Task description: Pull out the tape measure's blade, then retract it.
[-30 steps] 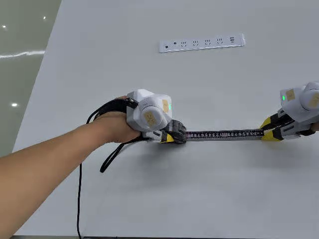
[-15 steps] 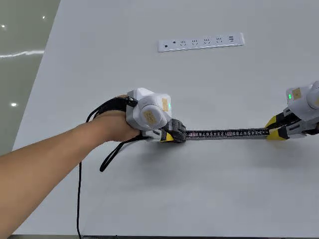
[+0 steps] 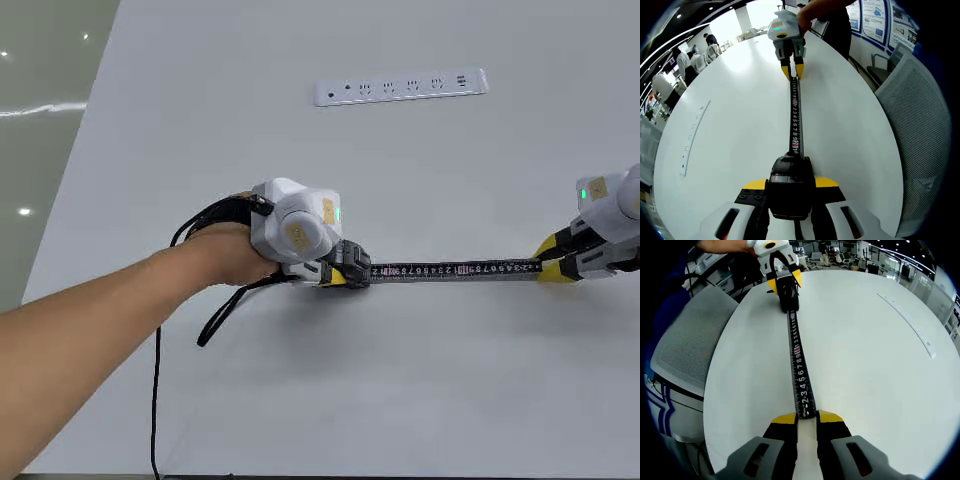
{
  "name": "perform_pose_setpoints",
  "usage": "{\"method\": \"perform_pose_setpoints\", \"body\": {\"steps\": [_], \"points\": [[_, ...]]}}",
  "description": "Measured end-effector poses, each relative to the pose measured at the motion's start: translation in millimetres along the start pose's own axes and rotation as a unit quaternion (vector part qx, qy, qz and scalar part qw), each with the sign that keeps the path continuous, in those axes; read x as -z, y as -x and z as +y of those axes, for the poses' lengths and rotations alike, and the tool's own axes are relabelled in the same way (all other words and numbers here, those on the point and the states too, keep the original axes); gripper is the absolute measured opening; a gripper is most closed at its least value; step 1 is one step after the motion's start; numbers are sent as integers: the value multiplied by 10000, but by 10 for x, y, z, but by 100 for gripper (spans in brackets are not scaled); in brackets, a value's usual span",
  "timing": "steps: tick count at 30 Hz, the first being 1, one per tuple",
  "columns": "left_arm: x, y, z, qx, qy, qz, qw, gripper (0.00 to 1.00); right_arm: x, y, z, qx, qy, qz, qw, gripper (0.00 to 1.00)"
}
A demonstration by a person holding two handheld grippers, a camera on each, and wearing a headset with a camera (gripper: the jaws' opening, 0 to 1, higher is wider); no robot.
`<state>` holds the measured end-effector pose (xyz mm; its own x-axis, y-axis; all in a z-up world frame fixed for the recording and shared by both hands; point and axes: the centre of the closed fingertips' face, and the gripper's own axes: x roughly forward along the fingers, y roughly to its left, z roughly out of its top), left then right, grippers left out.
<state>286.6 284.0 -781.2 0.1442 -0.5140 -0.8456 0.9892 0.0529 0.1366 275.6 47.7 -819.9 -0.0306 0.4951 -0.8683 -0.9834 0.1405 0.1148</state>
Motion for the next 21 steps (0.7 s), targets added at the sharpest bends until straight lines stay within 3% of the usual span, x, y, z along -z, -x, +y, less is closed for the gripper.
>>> {"method": "perform_pose_setpoints", "body": {"steps": [16,21], "points": [[-13,-1,-6,-89,-31,-65,9999,30,10,-27,13,69,408,229,9989,12],[-7,-14,-6,-156,-79,9,9998,31,7,-41,20,75,633,372,9973,12]]}}
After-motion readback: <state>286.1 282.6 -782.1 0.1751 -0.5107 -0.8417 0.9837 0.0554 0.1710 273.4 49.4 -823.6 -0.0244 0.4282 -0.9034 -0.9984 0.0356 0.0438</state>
